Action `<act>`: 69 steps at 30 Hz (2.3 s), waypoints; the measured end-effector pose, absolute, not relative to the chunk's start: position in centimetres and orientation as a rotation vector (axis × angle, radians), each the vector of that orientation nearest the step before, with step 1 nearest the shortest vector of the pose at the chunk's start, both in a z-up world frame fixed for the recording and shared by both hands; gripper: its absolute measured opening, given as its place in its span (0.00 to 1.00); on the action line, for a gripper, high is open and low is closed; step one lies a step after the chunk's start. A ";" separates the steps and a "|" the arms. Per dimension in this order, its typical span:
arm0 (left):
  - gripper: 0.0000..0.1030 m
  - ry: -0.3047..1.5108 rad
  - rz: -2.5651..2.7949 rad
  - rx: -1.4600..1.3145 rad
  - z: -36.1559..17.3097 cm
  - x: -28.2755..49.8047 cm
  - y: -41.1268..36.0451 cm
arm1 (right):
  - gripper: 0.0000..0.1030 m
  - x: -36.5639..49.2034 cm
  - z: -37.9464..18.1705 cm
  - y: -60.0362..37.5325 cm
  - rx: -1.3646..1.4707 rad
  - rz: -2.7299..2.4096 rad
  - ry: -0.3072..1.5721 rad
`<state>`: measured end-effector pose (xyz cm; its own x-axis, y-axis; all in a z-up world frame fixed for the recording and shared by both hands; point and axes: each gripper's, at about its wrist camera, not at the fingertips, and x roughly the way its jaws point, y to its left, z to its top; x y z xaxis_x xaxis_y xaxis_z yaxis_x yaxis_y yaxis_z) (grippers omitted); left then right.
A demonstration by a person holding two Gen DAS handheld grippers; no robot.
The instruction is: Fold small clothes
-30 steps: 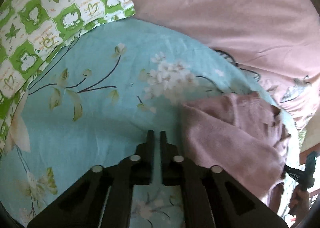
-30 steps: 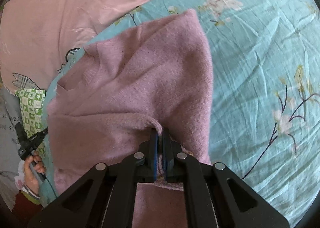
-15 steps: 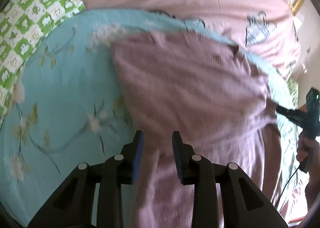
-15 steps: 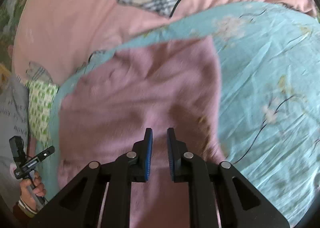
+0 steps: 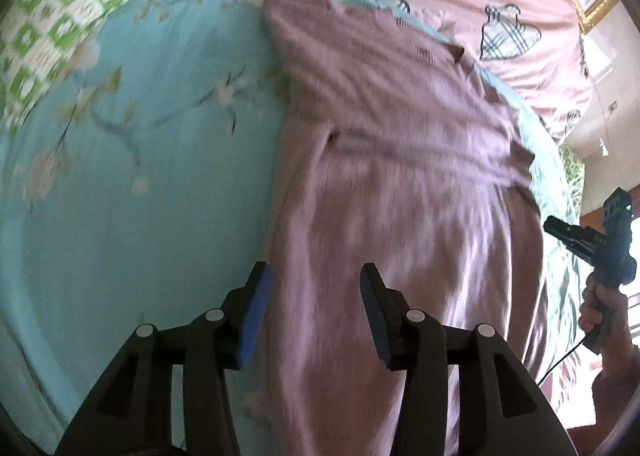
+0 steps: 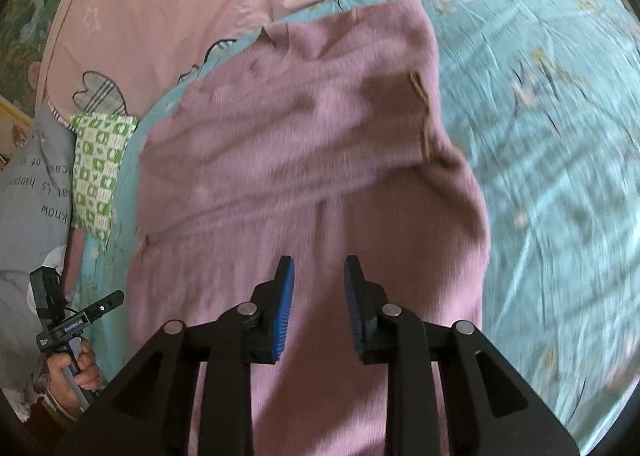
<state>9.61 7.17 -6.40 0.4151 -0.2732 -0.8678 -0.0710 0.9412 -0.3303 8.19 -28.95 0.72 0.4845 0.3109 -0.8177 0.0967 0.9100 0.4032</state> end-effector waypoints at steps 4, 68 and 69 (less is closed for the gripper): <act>0.47 1.185 -0.143 -0.351 -7.6 6.5 7.0 | 0.28 4.7 0.7 -28.6 0.422 0.123 1.080; 0.08 1.137 -0.539 -0.630 -8.1 -4.3 5.1 | 0.05 -12.8 -4.6 -33.4 0.883 0.321 1.029; 0.08 1.110 -0.538 -0.647 -7.2 -3.8 5.5 | 0.05 -12.4 -4.1 -33.6 0.900 0.331 1.006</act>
